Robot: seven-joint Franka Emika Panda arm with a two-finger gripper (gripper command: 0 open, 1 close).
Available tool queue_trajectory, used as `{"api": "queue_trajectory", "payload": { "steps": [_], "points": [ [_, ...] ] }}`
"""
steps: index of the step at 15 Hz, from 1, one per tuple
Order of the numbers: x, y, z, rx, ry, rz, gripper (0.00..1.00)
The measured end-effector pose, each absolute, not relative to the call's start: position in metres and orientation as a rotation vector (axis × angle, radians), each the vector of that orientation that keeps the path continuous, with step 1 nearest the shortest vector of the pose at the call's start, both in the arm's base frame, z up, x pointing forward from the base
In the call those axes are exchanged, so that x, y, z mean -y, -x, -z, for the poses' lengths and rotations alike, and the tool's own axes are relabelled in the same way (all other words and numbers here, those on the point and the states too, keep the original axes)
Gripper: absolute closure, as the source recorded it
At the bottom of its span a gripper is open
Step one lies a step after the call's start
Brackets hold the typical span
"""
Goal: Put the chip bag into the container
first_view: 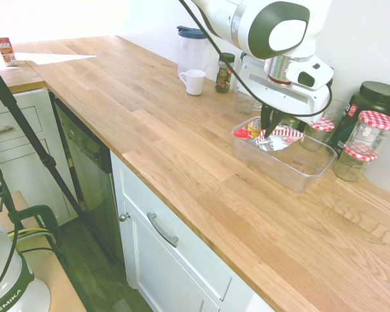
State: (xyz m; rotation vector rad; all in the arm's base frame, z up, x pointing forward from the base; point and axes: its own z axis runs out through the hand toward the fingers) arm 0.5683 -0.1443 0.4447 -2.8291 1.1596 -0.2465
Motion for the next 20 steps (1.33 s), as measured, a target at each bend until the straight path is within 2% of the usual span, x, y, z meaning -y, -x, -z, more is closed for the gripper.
{"api": "queue_trajectory", "payload": {
  "steps": [3, 4, 16, 20],
  "points": [
    [0.153, -0.573, -0.439, -1.179, 2.828, 0.241, 1.00],
    [0.157, -0.575, -0.436, -1.188, 2.828, 0.238, 0.00],
    [0.186, -0.580, -0.424, -1.228, 2.832, 0.194, 0.00],
    [0.192, -0.570, -0.467, -1.222, 2.801, 0.283, 0.00]
  ]
}}
